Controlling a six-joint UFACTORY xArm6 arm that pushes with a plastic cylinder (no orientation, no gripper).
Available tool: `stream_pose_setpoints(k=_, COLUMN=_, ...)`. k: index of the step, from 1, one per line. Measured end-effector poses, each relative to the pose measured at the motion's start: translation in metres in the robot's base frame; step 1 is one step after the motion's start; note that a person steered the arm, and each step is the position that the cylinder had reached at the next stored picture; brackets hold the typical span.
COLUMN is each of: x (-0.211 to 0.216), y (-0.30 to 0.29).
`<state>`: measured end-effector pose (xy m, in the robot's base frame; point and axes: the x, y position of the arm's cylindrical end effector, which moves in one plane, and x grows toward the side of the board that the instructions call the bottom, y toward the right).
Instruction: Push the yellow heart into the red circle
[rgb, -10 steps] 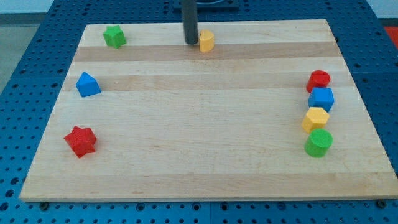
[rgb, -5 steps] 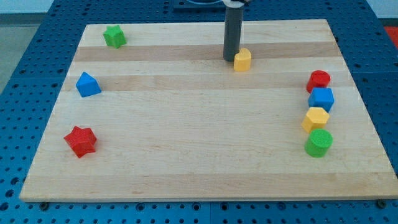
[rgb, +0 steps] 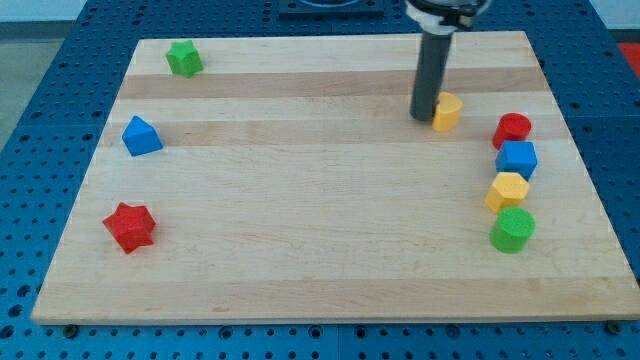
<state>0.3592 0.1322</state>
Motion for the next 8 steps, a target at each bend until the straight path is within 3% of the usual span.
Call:
stream_pose_setpoints(k=1, x=0.0, y=0.04)
stream_pose_setpoints(k=5, x=0.02, y=0.066)
stream_pose_setpoints(k=6, x=0.01, y=0.086)
stream_pose_setpoints(k=7, x=0.006, y=0.065)
stream_pose_setpoints(k=8, x=-0.026, y=0.074)
